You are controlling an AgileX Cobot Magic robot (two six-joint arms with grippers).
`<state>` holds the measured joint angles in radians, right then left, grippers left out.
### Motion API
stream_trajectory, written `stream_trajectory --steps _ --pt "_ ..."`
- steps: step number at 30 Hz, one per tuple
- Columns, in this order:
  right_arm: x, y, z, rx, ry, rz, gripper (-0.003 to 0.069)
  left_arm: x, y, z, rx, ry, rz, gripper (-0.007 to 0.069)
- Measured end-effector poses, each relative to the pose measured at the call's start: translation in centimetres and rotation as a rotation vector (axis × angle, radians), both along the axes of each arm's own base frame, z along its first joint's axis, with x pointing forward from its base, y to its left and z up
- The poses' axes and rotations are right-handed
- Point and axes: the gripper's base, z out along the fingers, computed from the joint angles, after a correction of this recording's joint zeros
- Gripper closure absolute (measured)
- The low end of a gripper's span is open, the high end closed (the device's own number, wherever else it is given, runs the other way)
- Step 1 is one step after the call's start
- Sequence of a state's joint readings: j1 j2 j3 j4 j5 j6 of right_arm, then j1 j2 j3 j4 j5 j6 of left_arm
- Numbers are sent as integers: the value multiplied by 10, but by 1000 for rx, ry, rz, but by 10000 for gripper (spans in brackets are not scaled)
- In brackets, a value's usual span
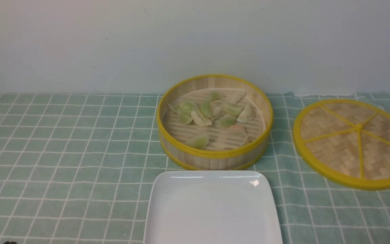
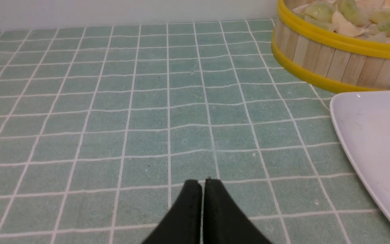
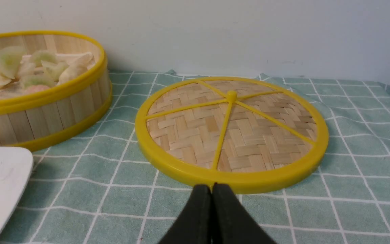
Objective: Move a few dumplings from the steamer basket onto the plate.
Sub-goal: Use the left arm to grab a dumpling from the steamer
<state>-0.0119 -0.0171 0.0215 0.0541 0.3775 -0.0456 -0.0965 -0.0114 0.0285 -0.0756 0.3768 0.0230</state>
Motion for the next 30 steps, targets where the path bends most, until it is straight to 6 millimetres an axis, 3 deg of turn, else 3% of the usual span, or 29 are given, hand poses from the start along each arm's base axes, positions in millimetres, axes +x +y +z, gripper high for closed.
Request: stream_trajectory --steps 17,22,23,25,30 --pt "0 0 1 32 -15 -3 673 1 0 2 -11 -23 3 631" --pt "2 2 14 407 -167 -26 673 3 -3 15 -330 -125 38 631" --pt "2 1 20 593 -229 -42 673 4 -3 21 -483 -169 59 631" --pt "2 -1 24 782 -279 -59 673 4 -3 25 -592 -190 73 631" --pt "1 -5 28 970 -334 -85 673 4 4 36 -809 -310 131 631"
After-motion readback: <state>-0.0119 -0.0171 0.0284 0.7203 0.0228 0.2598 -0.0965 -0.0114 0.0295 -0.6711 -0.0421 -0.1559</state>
